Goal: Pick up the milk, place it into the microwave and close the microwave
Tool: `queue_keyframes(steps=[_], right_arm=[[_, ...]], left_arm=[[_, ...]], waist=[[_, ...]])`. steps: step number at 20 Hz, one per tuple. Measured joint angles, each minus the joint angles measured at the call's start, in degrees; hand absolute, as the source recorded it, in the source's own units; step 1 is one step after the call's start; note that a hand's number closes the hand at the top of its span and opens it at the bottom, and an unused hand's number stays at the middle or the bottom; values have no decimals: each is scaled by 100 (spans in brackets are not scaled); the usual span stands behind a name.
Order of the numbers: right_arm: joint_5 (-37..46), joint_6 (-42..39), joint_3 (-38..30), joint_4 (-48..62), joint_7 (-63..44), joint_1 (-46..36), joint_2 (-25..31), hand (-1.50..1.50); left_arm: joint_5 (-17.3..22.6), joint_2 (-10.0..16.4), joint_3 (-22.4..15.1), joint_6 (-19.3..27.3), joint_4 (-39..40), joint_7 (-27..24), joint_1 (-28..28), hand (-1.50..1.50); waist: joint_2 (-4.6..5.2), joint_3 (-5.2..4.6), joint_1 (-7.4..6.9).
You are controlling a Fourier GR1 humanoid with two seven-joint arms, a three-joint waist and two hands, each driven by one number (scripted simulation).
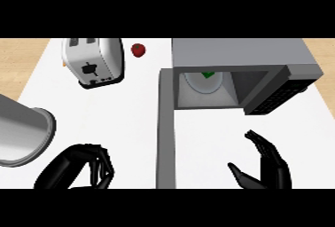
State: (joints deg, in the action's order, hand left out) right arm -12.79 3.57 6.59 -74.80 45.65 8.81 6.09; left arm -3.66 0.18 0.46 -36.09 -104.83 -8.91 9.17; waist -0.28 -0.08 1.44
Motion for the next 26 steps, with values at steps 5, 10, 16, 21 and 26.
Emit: queue_keyframes(steps=[5,10,16,21,26], right_arm=[[-297,-173,-210,-886,-243,635,287,-150],[-373,-218,-448,-1386,-486,865,567,-150],[-454,-428,-615,-1920,-551,1157,814,-150],[-666,-642,-784,-2443,-756,1295,1025,-150],[-855,-764,-734,-3065,-1236,1200,1183,-150]], left_arm=[[-550,-12,-588,608,736,-150,-765,150],[-749,-13,-1365,1273,1442,-141,-1555,150],[-943,8,-2517,2331,2405,-409,-2288,150],[-561,19,-3483,3372,3333,-213,-2926,150],[187,22,-4368,3909,4166,19,-3641,-150]], waist=[[18,2,-21],[27,4,-37],[24,5,-2],[33,2,75],[66,-2,205]])
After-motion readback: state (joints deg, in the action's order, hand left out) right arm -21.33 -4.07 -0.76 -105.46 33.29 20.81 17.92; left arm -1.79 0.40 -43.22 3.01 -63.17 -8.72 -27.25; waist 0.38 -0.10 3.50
